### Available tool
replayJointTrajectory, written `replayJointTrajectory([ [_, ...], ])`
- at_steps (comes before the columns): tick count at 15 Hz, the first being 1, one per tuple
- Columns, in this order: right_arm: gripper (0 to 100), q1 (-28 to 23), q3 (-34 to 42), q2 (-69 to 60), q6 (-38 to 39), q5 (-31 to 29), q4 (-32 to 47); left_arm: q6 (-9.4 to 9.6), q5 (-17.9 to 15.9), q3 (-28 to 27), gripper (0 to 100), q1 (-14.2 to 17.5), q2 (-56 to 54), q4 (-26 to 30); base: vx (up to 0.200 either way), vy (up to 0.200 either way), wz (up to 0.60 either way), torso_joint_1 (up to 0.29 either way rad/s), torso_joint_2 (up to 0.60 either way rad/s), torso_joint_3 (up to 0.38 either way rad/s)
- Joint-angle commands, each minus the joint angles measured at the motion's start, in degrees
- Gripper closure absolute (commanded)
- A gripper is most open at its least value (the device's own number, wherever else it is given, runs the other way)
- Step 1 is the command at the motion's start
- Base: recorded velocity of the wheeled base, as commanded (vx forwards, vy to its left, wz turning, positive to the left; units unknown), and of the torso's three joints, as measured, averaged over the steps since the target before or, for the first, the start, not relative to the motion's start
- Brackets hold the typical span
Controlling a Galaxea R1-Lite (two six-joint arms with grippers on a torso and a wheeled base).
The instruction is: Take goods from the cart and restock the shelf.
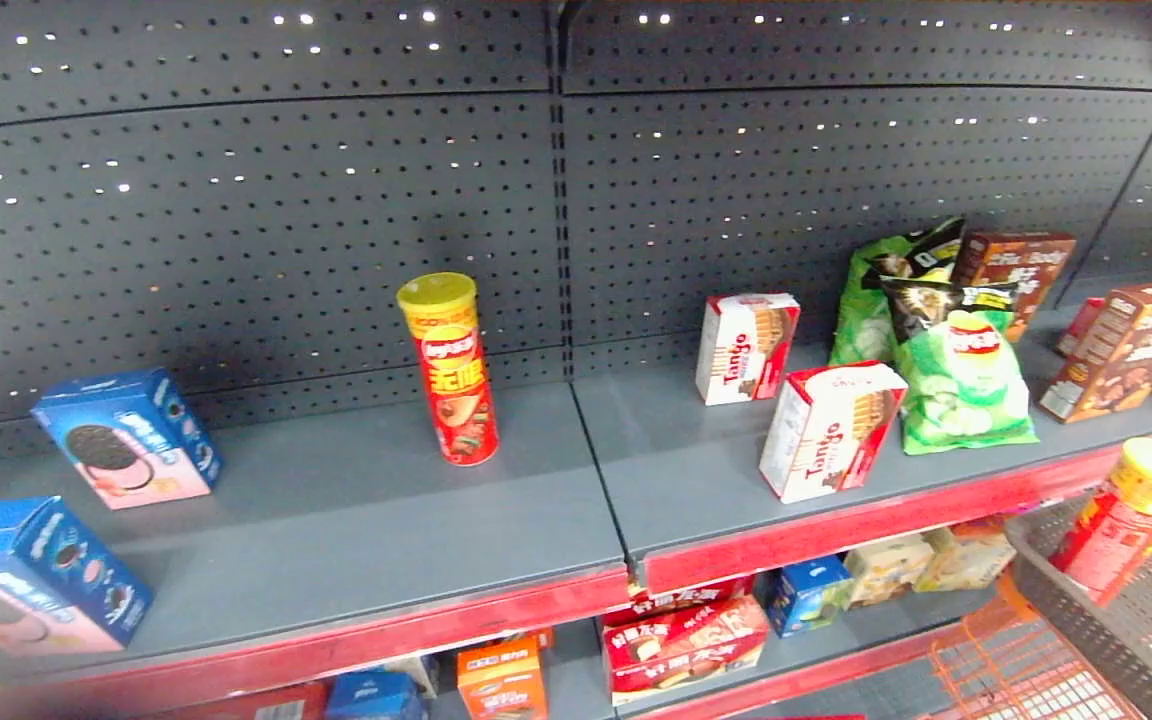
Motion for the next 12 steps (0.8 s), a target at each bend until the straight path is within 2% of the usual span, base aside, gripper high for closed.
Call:
replayJointTrajectory([
  [1, 0, 0.0, 0.0, 0.1, 0.0, 0.0, 0.0, -0.02, 0.0, 0.0, 0, 0.1, 0.0, 0.0, 0.000, 0.000, -0.60, 0.002, 0.00, 0.002],
  [8, 0, 0.0, 0.0, 0.1, 0.0, 0.0, 0.0, -0.02, 0.0, 0.0, 0, 0.0, 0.0, 0.0, 0.000, 0.000, -0.60, 0.001, 0.00, 0.004],
  [12, 0, 0.0, 0.0, 0.1, -0.1, 0.0, 0.0, -0.02, 0.0, 0.0, 0, 0.1, 0.0, -0.1, 0.000, 0.000, 0.00, 0.000, 0.00, 0.000],
])
